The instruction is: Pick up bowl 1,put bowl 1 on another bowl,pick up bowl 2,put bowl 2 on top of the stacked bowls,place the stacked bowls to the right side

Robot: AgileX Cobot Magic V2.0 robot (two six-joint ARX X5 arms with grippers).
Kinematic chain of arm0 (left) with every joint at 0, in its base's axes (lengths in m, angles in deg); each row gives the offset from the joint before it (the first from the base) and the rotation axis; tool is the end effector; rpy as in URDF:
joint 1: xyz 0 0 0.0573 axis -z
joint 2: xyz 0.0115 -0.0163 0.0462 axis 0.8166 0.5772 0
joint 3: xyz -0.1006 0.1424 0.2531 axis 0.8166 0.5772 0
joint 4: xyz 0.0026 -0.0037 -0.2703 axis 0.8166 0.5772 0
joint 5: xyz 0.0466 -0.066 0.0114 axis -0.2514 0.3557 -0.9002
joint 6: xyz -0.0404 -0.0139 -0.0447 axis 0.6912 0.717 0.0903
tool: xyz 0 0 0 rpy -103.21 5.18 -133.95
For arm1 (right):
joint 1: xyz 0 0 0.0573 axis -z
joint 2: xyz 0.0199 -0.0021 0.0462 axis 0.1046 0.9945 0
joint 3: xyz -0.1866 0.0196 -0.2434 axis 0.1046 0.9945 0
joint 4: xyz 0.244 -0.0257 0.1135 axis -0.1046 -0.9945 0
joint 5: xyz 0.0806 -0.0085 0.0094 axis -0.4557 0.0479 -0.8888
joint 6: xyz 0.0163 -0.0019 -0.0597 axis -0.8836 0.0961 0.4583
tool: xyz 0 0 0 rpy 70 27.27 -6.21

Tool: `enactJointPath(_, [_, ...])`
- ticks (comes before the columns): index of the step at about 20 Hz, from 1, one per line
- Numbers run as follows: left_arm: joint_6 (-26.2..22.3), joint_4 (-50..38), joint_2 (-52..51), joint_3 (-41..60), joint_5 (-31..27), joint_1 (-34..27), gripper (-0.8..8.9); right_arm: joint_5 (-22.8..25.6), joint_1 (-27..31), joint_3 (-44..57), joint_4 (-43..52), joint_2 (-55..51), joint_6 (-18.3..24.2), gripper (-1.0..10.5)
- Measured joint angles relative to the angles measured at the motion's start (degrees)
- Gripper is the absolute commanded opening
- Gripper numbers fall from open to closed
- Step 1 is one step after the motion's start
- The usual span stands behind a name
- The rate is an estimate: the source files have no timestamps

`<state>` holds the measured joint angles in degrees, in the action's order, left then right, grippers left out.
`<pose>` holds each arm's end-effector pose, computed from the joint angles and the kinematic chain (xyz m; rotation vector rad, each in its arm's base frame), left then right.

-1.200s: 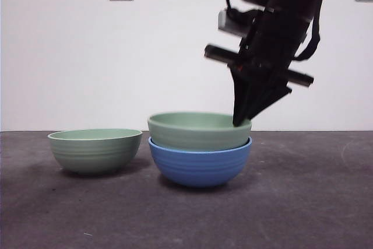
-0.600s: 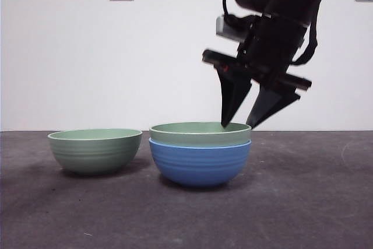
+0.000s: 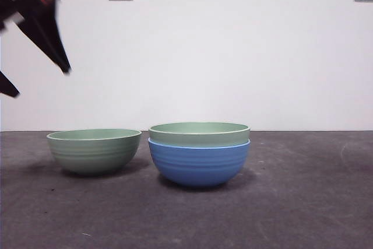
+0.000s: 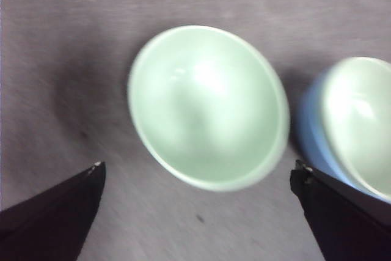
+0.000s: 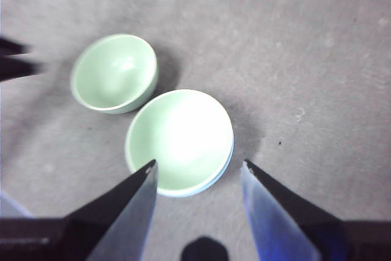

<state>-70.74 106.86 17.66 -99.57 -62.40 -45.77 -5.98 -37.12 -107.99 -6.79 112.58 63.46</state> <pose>0.2622 -0.0529 0.2802 -0.1664 0.9154 -0.3451 0.1746 0.1102 0.3953 -0.0426 0.7034 0.5791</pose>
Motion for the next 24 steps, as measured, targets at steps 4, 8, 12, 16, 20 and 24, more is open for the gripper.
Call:
enactJointPath(4, [0.0,0.4,12.7,-8.1,-8.3,2.1,7.13,0.0,0.0,0.0,-4.2,-6.7,0.0,2.3])
enactJointPath(8, [0.0,1.4,18.7,-9.4,-11.1,2.6,5.39,0.0,0.0,0.0,-6.0,-9.8,0.0,2.3])
enactJointPath(12, [0.0,1.3,19.8,-9.4,-11.0,2.8,2.44,0.1,0.0,0.0,-6.4,-10.4,0.0,2.3])
enactJointPath(16, [0.0,1.9,19.8,-9.4,-10.9,3.1,1.84,0.1,0.0,0.0,-6.7,-10.3,0.0,2.3])
enactJointPath(20, [0.0,2.6,19.8,-9.4,-10.9,3.1,1.82,0.1,0.0,0.0,-7.1,-10.3,0.0,2.3])
enactJointPath(24, [0.0,3.2,19.8,-9.4,-10.8,3.1,0.8,0.0,0.0,0.0,-7.1,-10.3,0.0,2.3])
